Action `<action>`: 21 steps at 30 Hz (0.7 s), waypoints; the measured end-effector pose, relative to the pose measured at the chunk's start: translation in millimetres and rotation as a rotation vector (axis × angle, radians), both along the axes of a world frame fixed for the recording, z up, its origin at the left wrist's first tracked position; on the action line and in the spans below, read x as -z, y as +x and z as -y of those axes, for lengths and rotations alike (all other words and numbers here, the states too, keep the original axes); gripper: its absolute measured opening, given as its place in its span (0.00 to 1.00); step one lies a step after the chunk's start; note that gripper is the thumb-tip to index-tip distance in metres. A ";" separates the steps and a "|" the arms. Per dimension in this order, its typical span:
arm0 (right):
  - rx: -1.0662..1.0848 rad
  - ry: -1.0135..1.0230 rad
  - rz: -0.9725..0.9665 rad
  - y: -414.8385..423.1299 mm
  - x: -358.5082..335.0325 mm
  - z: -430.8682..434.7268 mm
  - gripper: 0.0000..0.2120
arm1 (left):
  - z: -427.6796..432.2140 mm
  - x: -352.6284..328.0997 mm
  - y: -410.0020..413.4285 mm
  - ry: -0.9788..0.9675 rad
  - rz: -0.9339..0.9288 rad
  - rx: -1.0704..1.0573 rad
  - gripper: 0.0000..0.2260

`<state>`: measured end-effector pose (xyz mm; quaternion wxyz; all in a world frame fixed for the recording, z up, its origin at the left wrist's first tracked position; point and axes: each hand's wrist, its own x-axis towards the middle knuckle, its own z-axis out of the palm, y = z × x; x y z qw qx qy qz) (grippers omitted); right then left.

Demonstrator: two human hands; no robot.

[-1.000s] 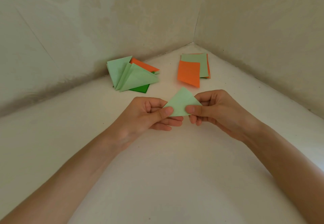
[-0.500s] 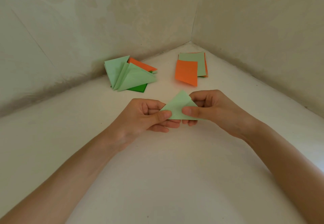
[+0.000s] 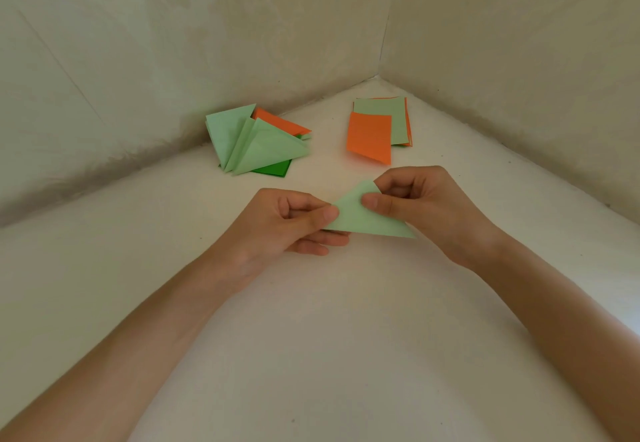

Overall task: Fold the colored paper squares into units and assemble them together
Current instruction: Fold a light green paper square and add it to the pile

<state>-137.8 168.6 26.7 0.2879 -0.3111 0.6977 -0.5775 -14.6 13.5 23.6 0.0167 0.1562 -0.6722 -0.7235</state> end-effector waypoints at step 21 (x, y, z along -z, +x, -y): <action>-0.310 0.134 0.153 -2.8 -6.6 -9.1 0.11 | 9.8 -2.5 2.1 -0.330 -0.011 0.281 0.10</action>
